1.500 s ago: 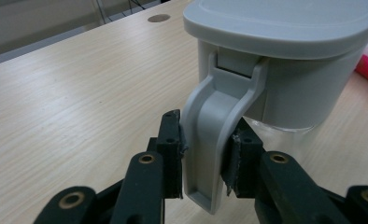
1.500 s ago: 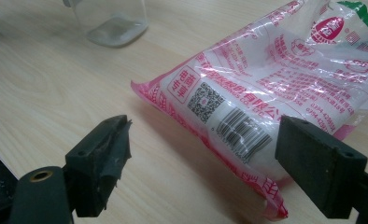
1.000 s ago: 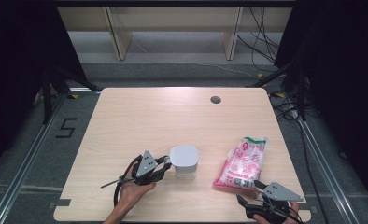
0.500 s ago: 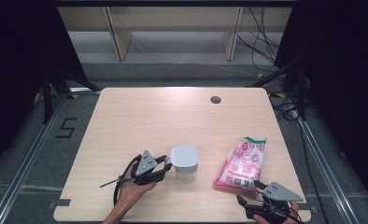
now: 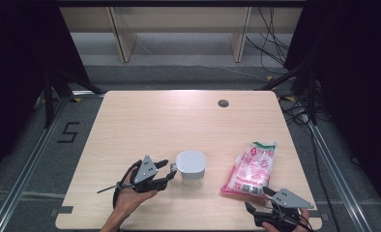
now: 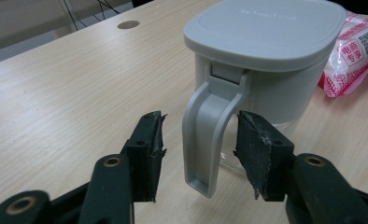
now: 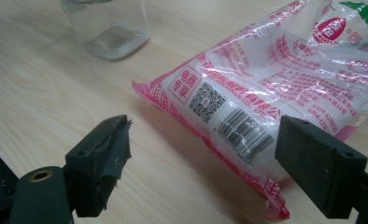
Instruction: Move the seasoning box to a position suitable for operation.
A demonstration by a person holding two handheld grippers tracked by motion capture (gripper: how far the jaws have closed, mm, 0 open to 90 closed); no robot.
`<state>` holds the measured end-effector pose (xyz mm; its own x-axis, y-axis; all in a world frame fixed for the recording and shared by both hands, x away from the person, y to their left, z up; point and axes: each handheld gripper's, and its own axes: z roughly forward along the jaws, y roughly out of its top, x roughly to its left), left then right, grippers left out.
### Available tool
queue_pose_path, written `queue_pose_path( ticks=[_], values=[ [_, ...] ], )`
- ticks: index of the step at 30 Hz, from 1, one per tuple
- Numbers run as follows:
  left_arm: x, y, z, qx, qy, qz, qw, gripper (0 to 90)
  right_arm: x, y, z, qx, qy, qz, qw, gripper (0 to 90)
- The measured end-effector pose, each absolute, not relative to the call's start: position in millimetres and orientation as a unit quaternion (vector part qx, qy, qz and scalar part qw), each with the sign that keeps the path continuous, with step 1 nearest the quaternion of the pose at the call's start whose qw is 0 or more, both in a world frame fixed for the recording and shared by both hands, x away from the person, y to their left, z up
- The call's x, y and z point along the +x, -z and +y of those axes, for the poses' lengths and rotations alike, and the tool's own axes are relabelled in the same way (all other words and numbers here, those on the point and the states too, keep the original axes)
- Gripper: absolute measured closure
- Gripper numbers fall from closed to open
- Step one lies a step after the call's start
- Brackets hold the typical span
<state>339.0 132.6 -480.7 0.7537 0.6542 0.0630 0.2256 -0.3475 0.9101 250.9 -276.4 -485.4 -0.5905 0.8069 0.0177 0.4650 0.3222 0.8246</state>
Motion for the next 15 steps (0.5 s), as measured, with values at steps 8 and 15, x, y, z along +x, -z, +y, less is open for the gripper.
queue_pose_path(
  ticks=[8, 15],
  values=[
    [334.6, 462.4, 138.4, 0.786, -0.2, 0.277, 0.515, 43.9, 249.4, 485.5, -275.1, 0.411, -0.42, 0.784, 0.199, 18.7],
    [332.9, 451.8, 135.6, 0.78, -0.202, 0.278, 0.523, 53.9, 250.7, 486.0, -275.8, 0.412, -0.425, 0.782, 0.196, 18.8]
  ],
)
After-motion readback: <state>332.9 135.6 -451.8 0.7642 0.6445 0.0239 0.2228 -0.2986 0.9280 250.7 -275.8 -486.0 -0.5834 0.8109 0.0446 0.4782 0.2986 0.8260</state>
